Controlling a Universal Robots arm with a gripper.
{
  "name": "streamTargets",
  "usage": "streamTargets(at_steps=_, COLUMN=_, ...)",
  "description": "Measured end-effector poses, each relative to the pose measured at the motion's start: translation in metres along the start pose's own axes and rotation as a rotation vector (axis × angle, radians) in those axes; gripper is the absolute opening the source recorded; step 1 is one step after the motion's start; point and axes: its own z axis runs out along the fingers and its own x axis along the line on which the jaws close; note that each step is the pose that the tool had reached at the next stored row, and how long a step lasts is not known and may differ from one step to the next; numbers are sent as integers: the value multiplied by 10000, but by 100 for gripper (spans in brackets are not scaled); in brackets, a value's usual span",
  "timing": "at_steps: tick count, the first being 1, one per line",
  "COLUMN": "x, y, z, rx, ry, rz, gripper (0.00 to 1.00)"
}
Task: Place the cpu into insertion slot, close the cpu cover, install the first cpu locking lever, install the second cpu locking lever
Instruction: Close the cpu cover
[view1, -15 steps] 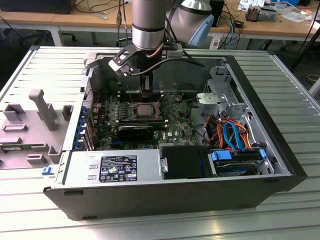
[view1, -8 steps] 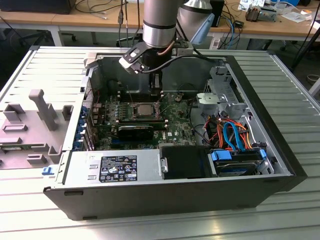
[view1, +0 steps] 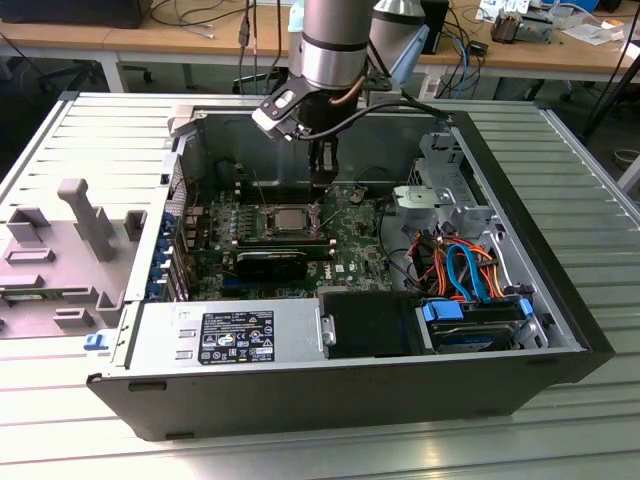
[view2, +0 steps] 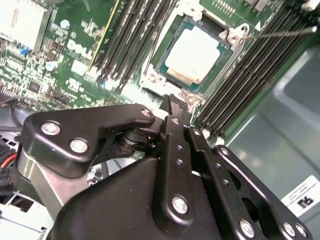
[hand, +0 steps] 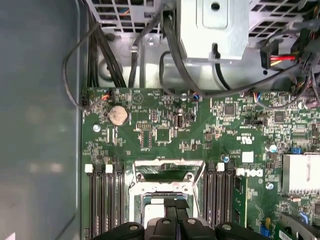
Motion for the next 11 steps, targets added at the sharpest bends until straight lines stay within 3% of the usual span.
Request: streamTargets(at_steps=11, x=-8, y=291, z=-61, rx=198, ry=1, rz=-15, gripper=11)
